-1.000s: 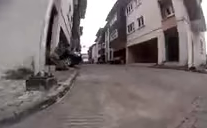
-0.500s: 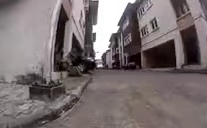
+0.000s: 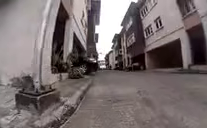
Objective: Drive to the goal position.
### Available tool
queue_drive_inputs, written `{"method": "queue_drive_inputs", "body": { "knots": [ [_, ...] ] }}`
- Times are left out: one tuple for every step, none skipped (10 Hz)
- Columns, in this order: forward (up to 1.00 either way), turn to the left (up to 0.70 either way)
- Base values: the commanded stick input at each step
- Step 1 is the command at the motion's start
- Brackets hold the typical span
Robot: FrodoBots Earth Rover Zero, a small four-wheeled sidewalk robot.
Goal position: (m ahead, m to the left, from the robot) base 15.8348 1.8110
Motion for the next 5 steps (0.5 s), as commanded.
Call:
{"method": "queue_drive_inputs", "body": {
  "knots": [
    [0.7, 0.0],
    [0.7, 0.0],
    [0.7, 0.0],
    [0.7, 0.0],
    [0.7, 0.0]
  ]
}}
